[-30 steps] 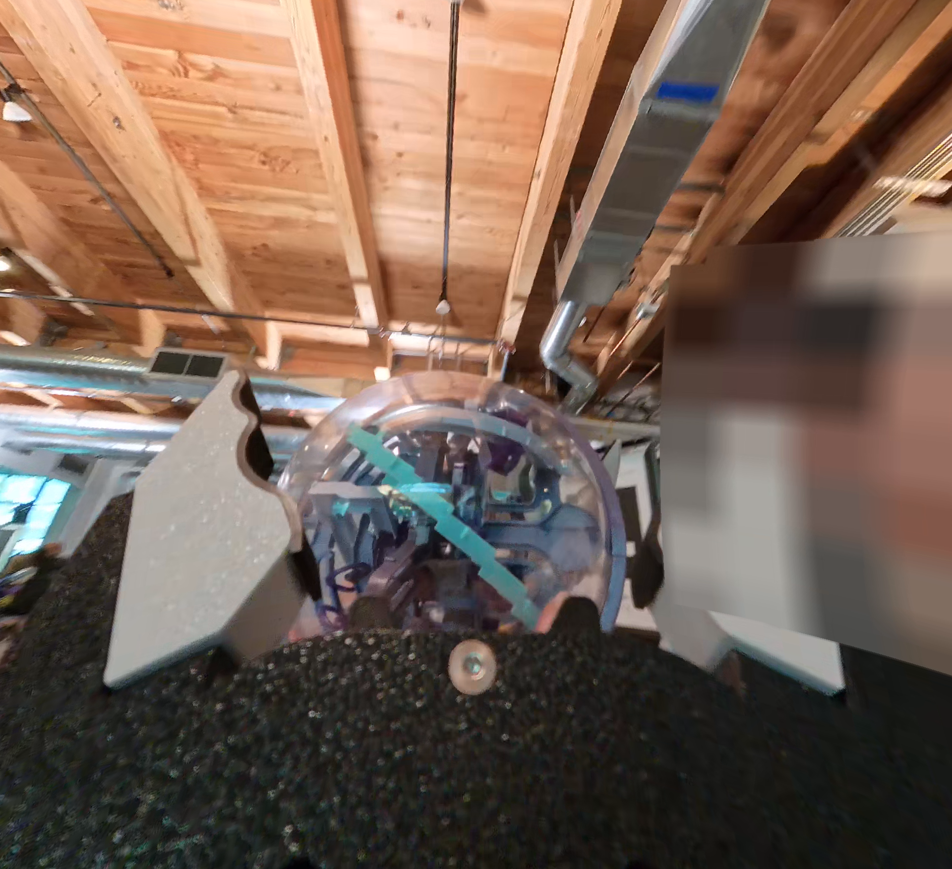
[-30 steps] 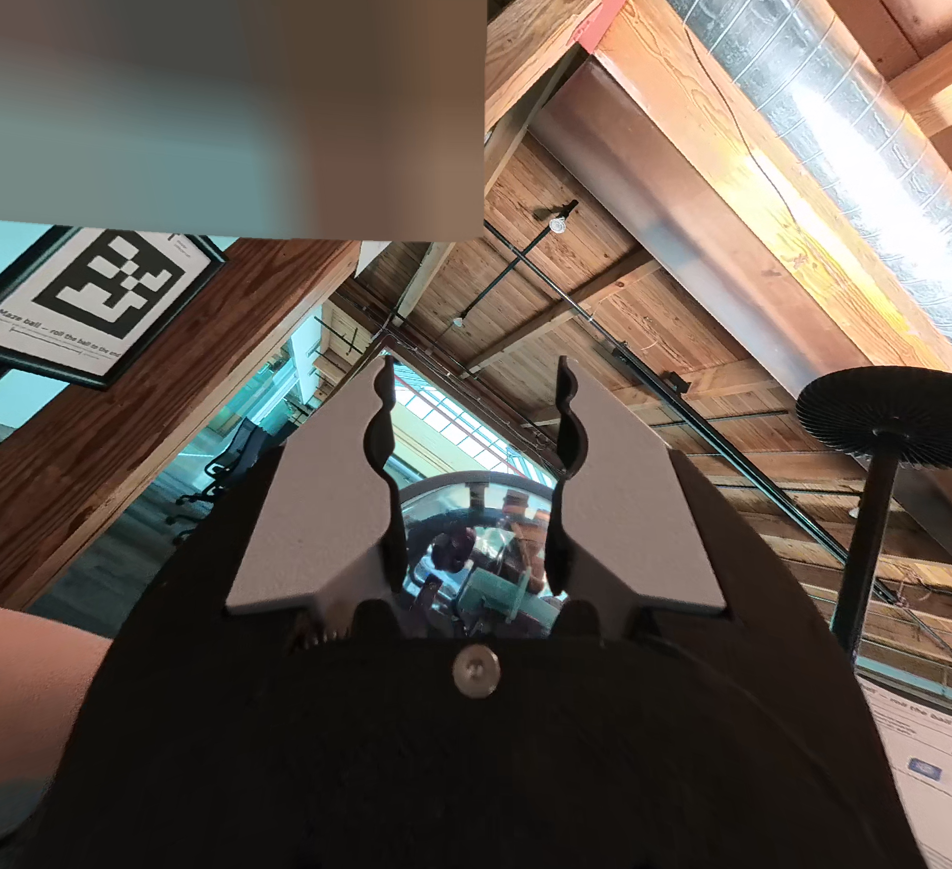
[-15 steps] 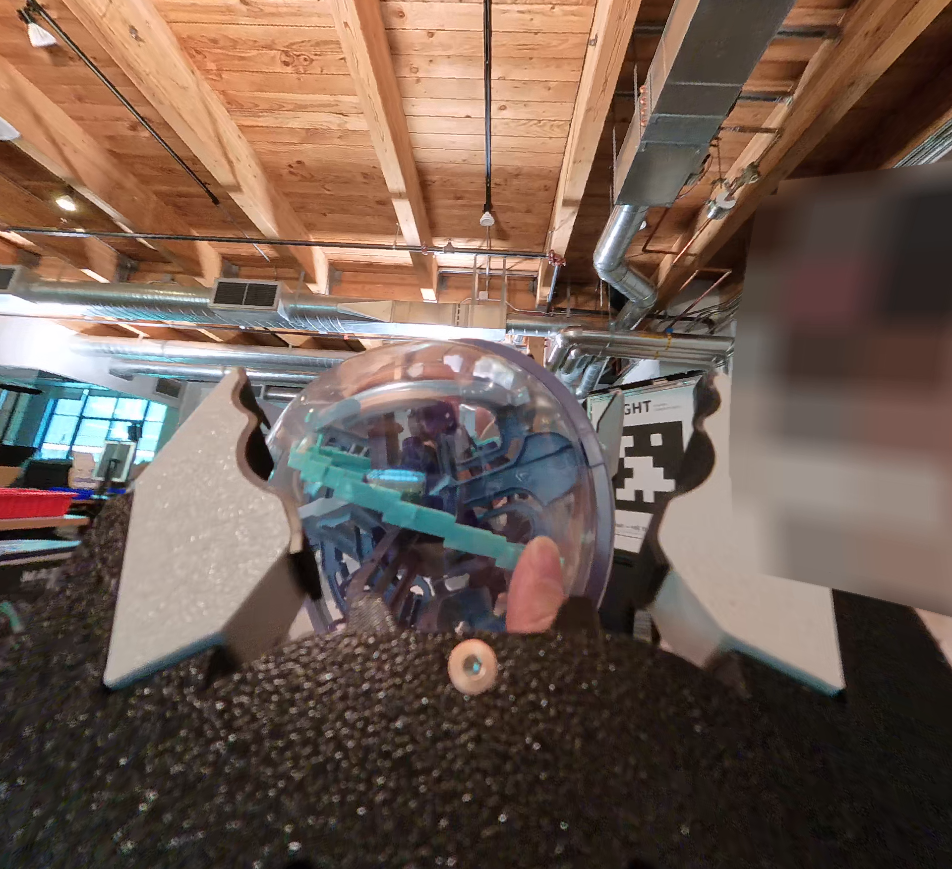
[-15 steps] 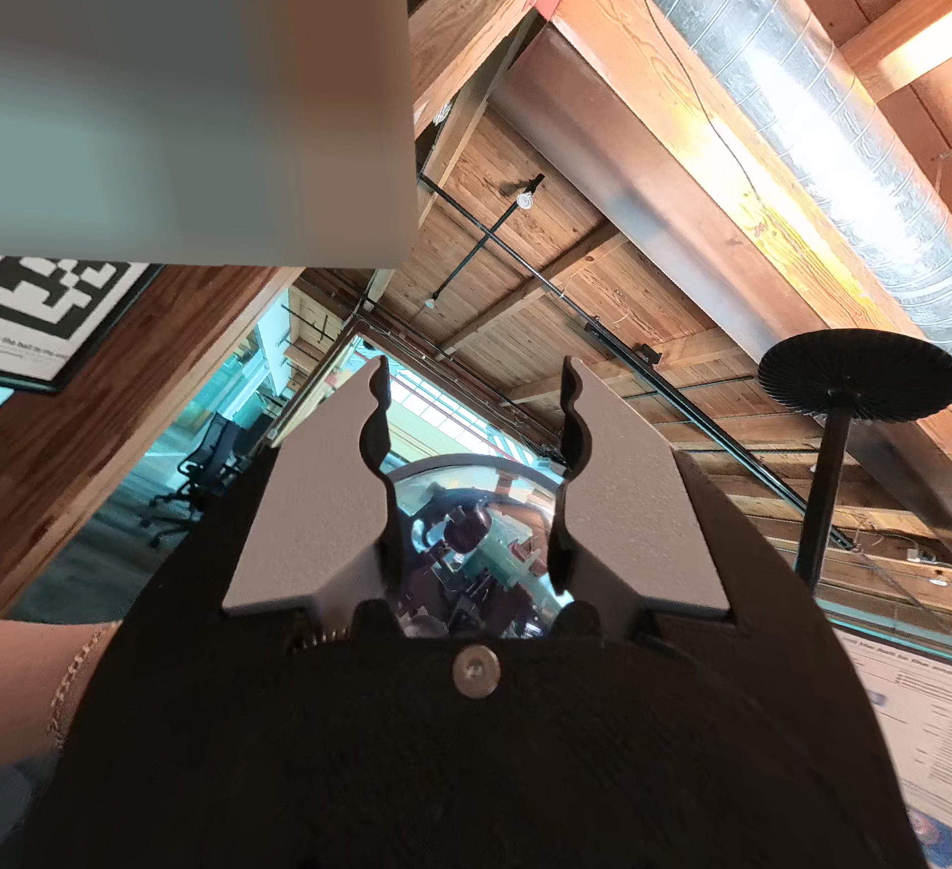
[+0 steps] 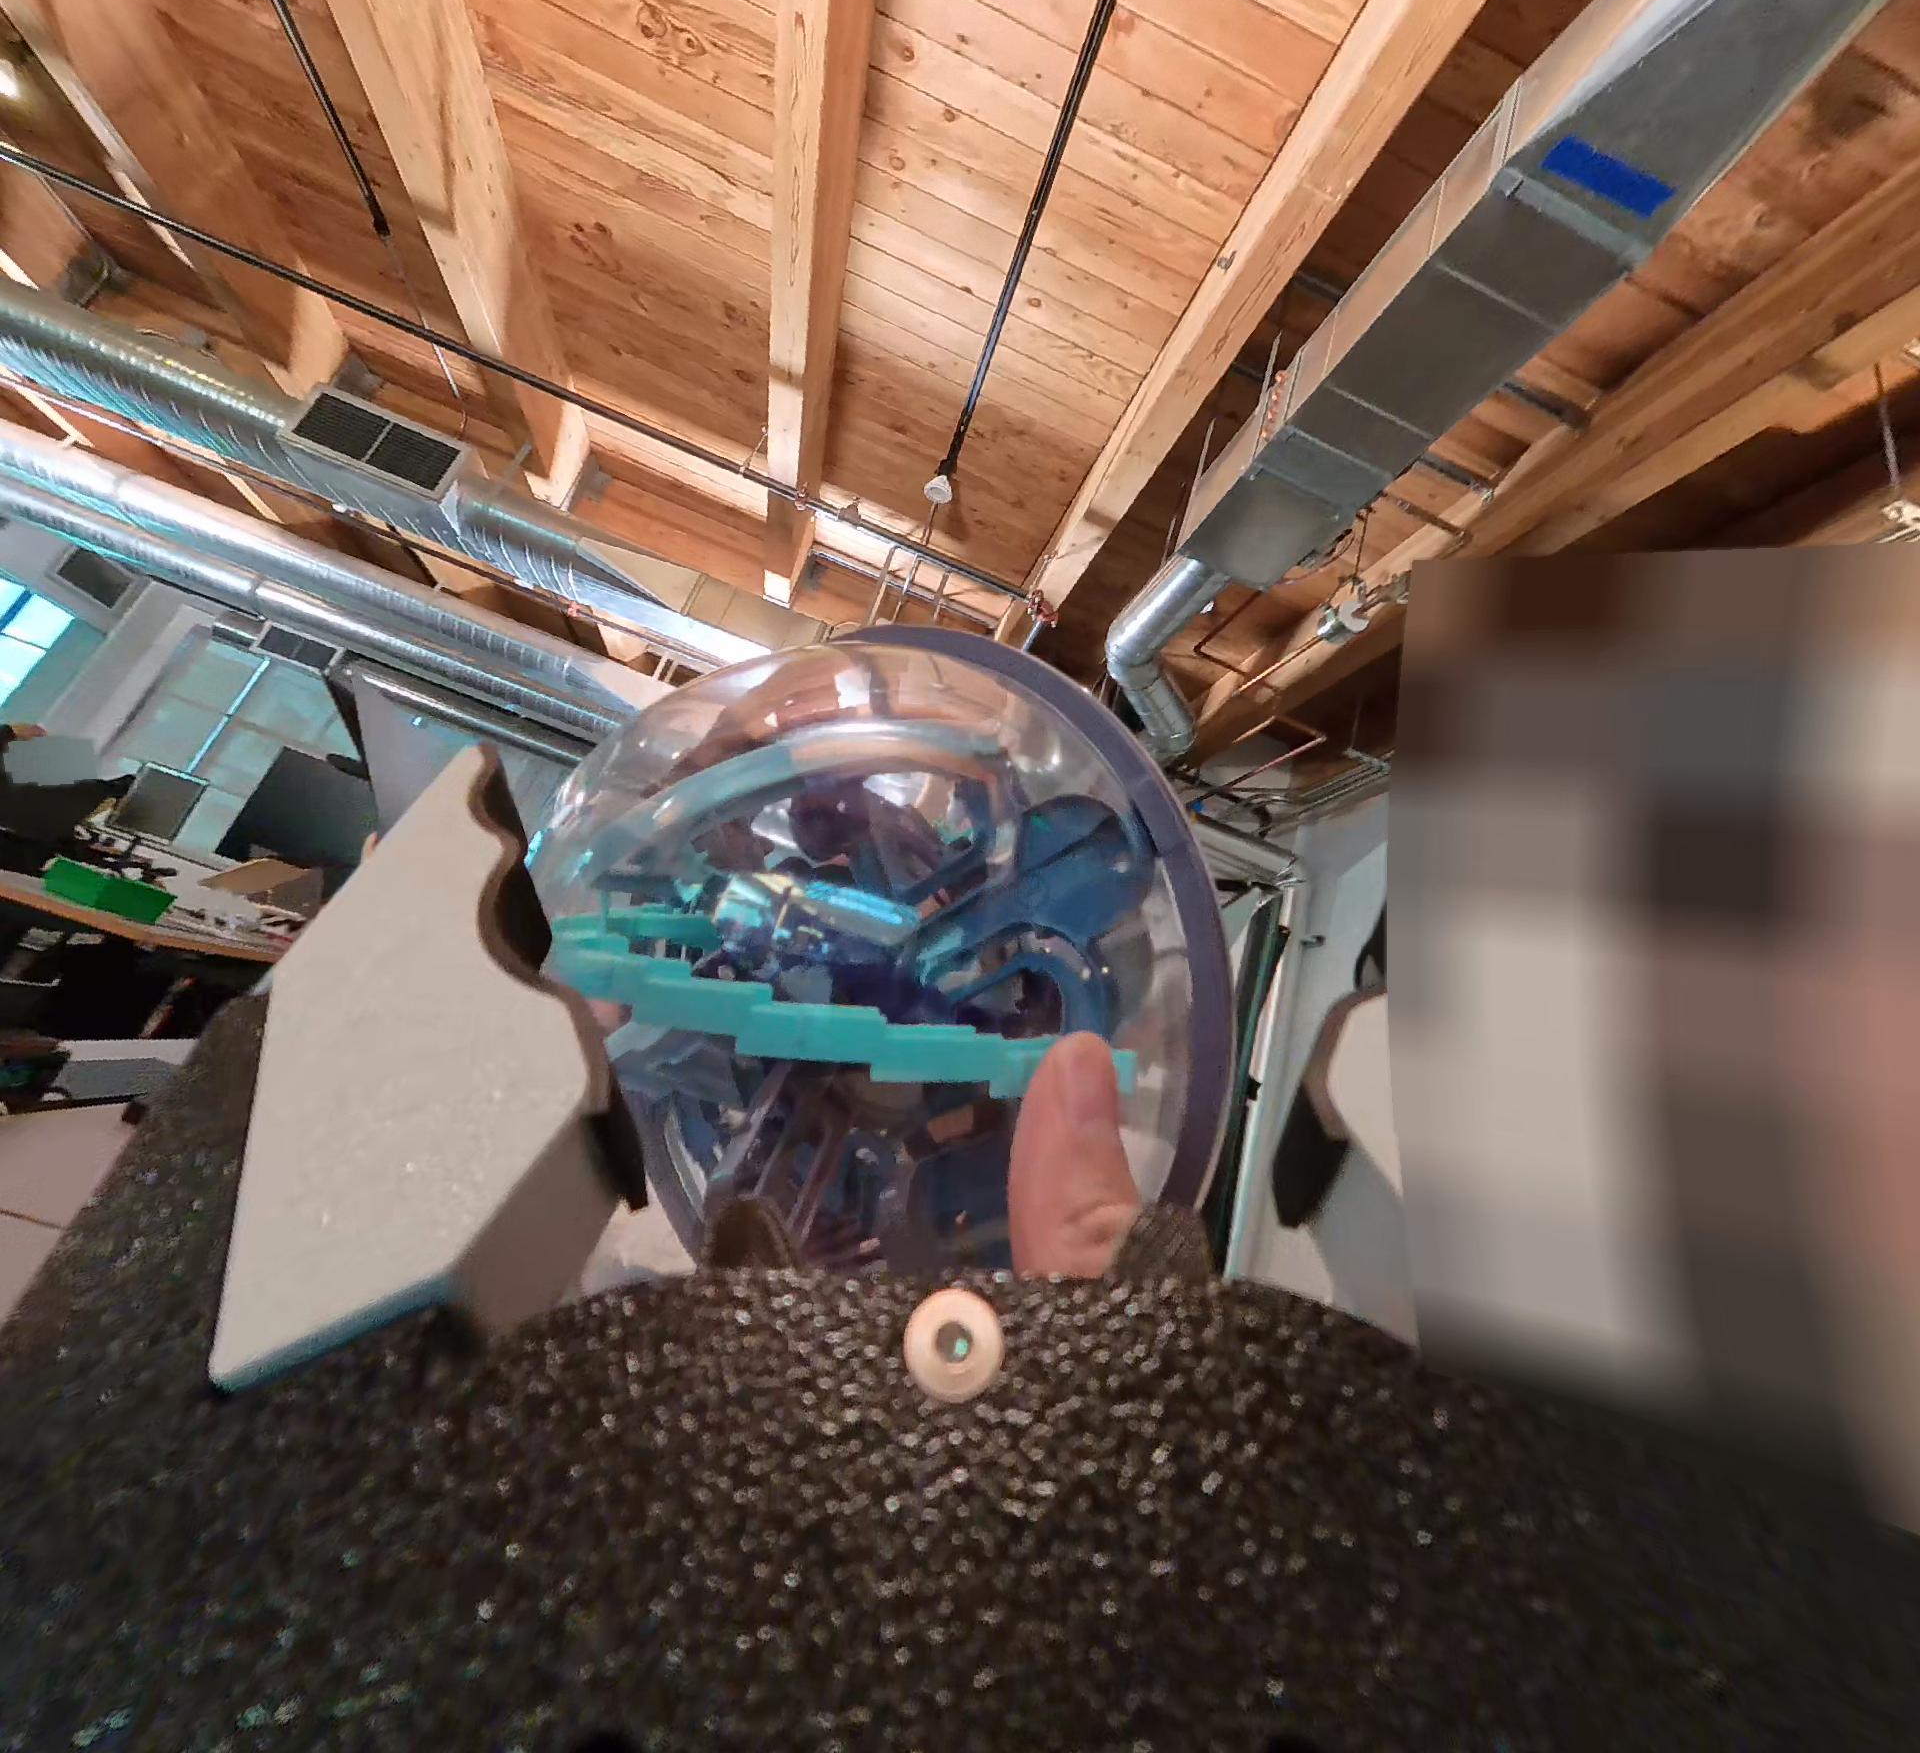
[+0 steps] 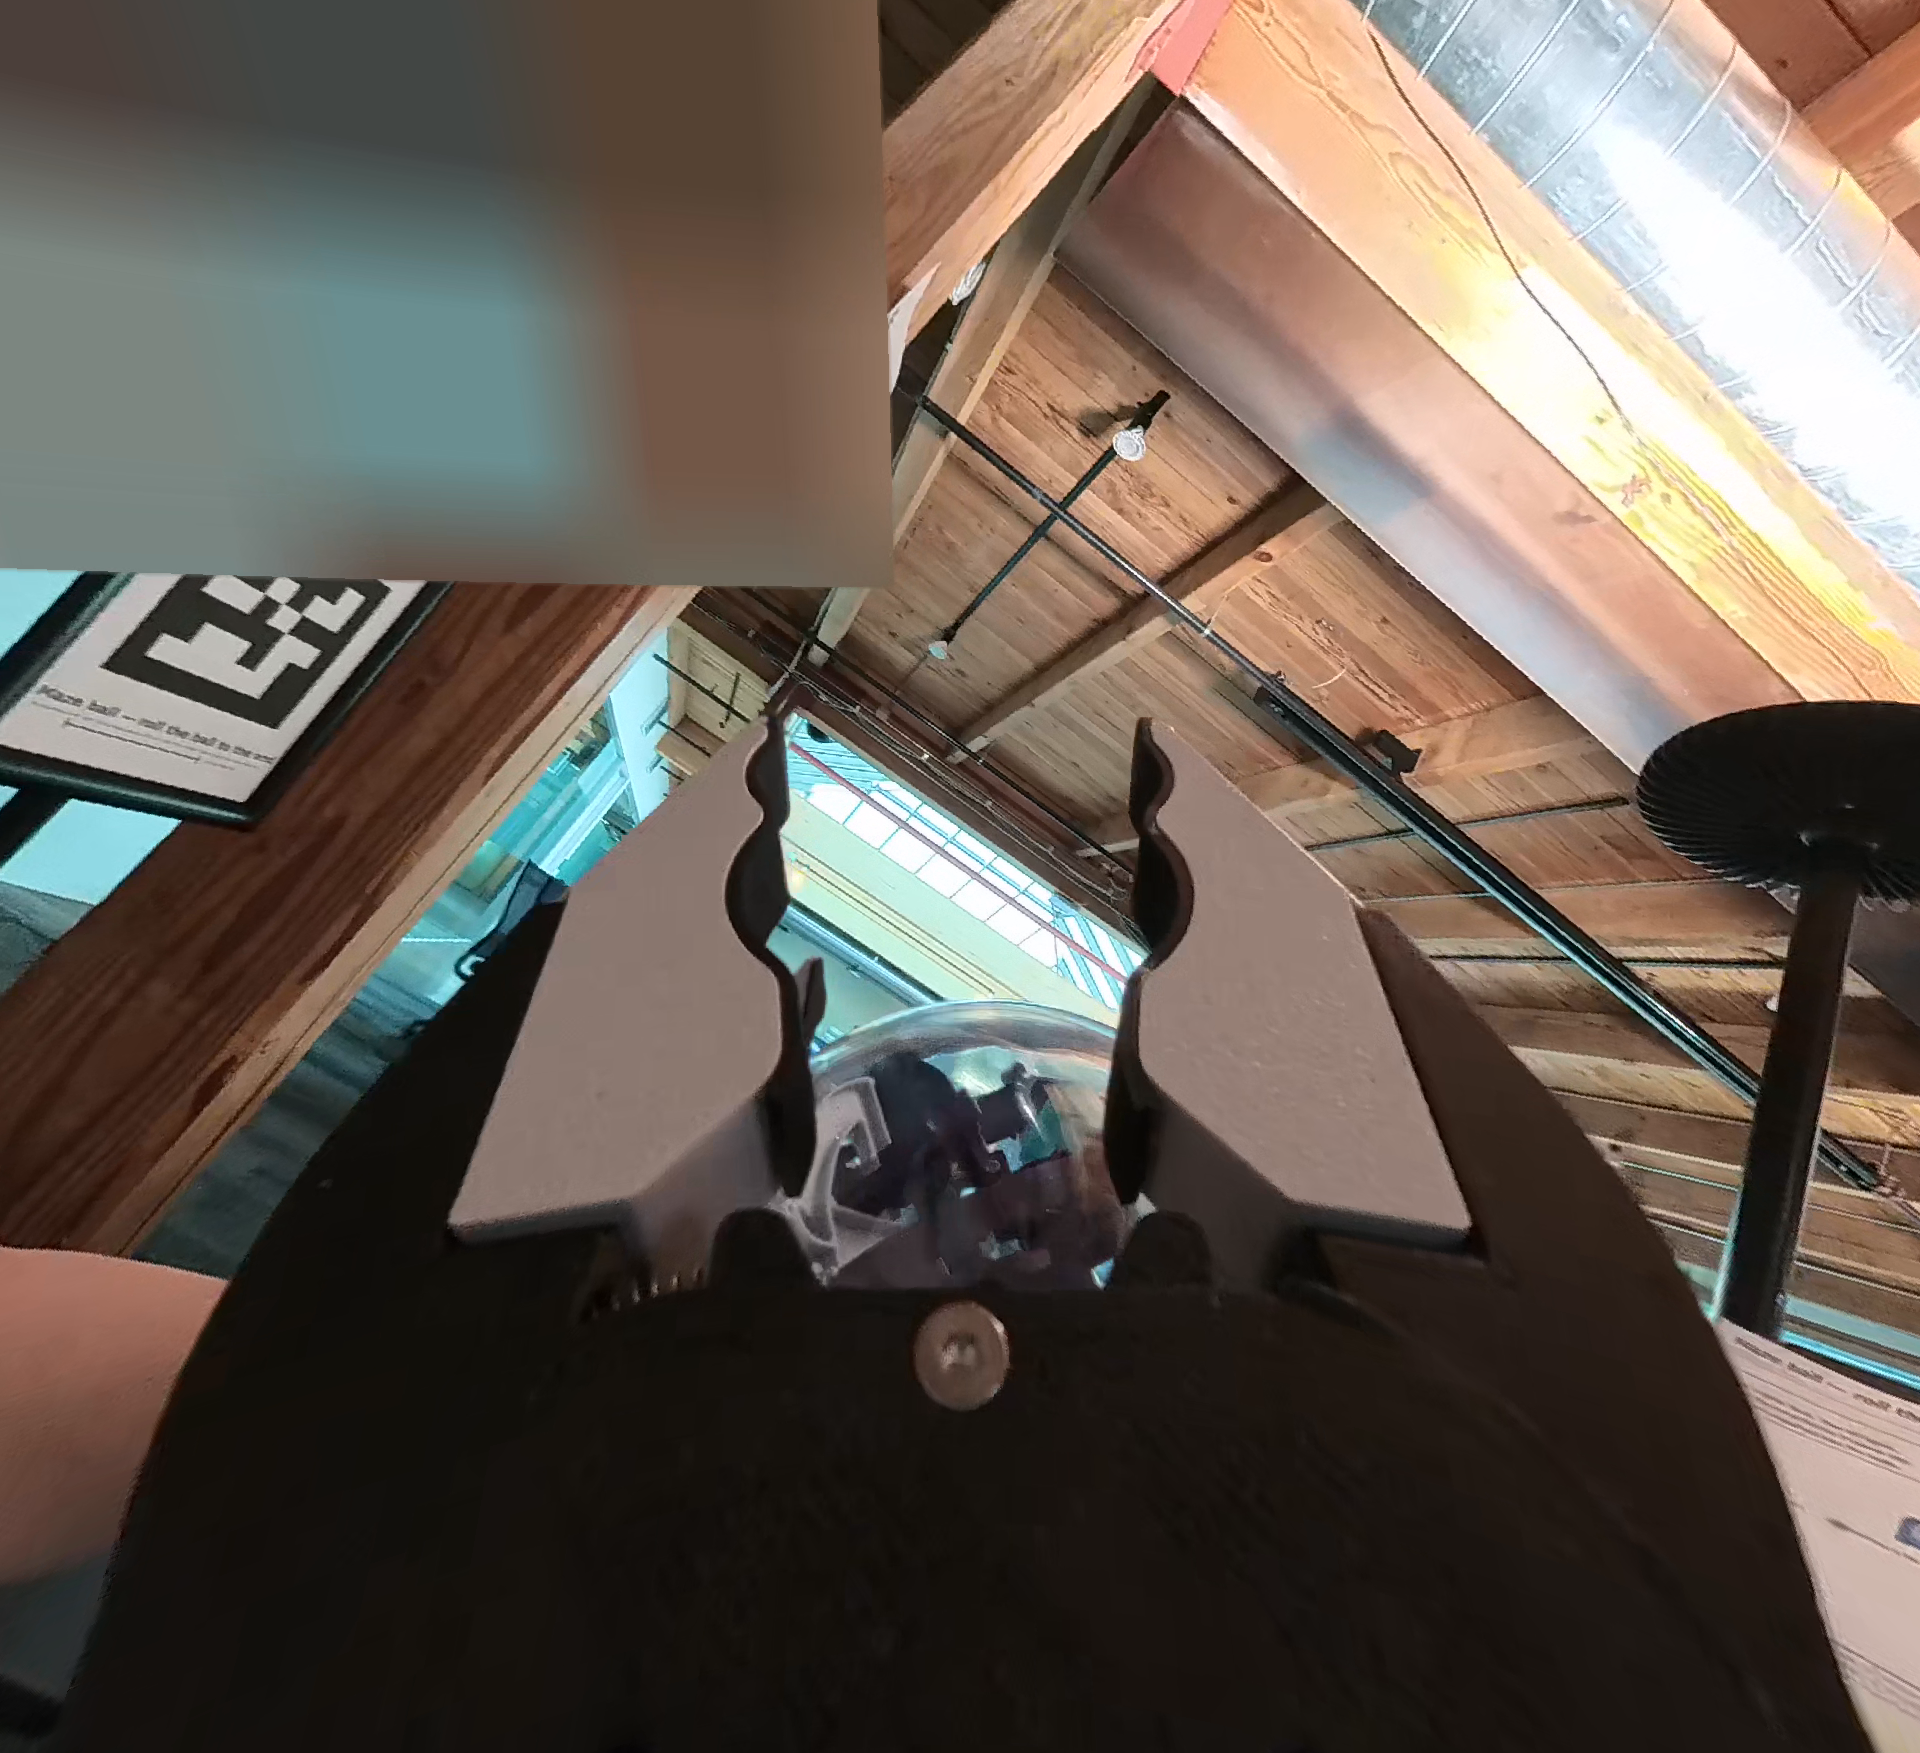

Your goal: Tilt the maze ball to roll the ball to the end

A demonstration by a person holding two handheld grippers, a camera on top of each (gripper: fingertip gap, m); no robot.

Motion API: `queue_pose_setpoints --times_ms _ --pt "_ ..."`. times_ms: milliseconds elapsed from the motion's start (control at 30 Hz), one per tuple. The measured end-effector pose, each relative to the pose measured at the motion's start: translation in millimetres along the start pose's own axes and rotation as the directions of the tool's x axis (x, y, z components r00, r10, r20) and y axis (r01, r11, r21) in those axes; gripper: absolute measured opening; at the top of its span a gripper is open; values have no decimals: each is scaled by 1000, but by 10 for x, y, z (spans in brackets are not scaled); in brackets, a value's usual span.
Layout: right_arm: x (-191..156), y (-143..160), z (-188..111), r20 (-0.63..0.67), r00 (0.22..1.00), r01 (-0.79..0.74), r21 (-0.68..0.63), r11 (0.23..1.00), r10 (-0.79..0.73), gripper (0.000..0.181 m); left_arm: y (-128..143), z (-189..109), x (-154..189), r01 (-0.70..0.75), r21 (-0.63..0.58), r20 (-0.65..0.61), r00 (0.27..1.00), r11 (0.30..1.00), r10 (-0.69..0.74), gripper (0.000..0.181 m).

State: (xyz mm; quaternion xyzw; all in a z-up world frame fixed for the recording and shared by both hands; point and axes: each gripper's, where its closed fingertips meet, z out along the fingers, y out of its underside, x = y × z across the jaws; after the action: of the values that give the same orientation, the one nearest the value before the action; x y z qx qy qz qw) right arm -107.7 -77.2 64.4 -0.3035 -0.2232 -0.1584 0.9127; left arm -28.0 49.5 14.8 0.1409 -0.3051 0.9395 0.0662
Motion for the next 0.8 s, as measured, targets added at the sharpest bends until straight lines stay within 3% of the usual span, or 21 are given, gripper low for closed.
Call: queue_pose_setpoints --times_ms 433,633,800 --pt "-127 -184 24 57 997 -63 85 994 58 59 -34 -54 60 21 18 -82 996 1000 -19 155" --pt "-261 -207 63 96 995 -27 75 997 20 58 -187 -107 122 -74 86 -92 992 994 82 157" --pt "-353 -81 109 105 992 67 22 998 -69 59 -236 -127 151 -60 72 -99 993 996 67 157"
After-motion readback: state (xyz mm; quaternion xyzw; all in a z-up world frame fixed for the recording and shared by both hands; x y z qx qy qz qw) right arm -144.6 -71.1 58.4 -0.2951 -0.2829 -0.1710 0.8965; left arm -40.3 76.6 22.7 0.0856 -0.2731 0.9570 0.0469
